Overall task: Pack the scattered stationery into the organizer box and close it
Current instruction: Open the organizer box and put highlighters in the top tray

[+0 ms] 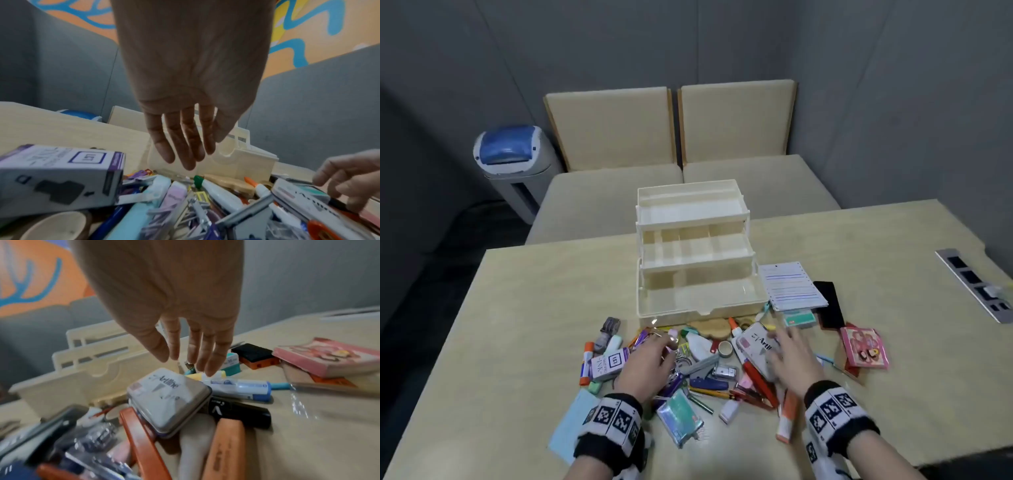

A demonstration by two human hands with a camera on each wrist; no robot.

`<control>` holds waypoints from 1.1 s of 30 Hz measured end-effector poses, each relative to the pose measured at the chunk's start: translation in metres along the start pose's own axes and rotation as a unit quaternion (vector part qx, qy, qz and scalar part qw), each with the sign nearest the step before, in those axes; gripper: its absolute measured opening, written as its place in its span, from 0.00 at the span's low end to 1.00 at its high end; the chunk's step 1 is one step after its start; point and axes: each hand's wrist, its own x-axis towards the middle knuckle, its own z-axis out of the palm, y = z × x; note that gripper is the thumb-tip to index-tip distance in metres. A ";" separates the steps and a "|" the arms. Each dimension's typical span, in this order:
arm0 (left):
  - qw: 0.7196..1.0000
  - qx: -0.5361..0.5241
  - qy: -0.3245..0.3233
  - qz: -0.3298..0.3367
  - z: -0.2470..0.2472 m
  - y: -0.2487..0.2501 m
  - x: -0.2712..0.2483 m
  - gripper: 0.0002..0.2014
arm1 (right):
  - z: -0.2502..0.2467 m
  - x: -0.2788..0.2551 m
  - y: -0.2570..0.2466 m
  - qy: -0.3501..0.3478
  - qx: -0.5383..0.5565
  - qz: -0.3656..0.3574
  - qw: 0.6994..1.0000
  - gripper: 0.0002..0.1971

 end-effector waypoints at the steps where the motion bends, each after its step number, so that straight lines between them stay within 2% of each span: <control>1: 1.000 0.001 -0.004 -0.010 0.003 0.000 0.000 0.06 | 0.004 -0.001 -0.002 -0.016 -0.026 -0.026 0.999 0.16; 4: 0.999 -0.010 -0.016 -0.032 0.010 0.005 -0.002 0.07 | 0.020 -0.004 -0.007 -0.046 -0.112 -0.099 0.988 0.17; 8: 0.999 -0.032 -0.023 -0.021 0.019 0.018 -0.003 0.08 | 0.027 0.005 -0.001 -0.041 -0.170 -0.126 0.976 0.24; 13: 0.999 -0.014 -0.034 -0.005 0.021 0.025 0.002 0.08 | 0.021 0.013 0.000 -0.047 -0.175 -0.155 0.971 0.22; 16: 0.999 0.004 -0.030 0.009 0.026 0.033 0.006 0.09 | 0.006 0.014 0.005 -0.041 -0.128 -0.156 0.979 0.20; 19: 0.998 0.039 -0.030 0.036 0.031 0.046 0.009 0.11 | -0.007 0.002 0.022 -0.006 -0.096 -0.118 0.988 0.13; 21: 0.995 0.056 -0.042 0.065 0.035 0.059 0.011 0.11 | -0.015 -0.014 0.038 -0.010 -0.114 -0.060 0.992 0.07; 25: 0.971 0.166 -0.123 0.121 0.051 0.088 0.010 0.11 | -0.010 -0.048 0.041 -0.182 -0.155 0.038 0.970 0.15; 26: 0.958 0.213 -0.150 0.120 0.055 0.093 0.009 0.13 | -0.002 -0.053 0.040 -0.198 -0.150 0.054 0.967 0.17; 30: 0.911 0.341 -0.215 0.086 0.069 0.107 0.003 0.19 | 0.028 -0.045 0.047 -0.171 -0.104 0.121 0.972 0.19; 33: 0.910 0.352 -0.208 0.068 0.076 0.108 0.000 0.18 | 0.026 -0.035 0.043 -0.164 -0.057 0.154 0.973 0.13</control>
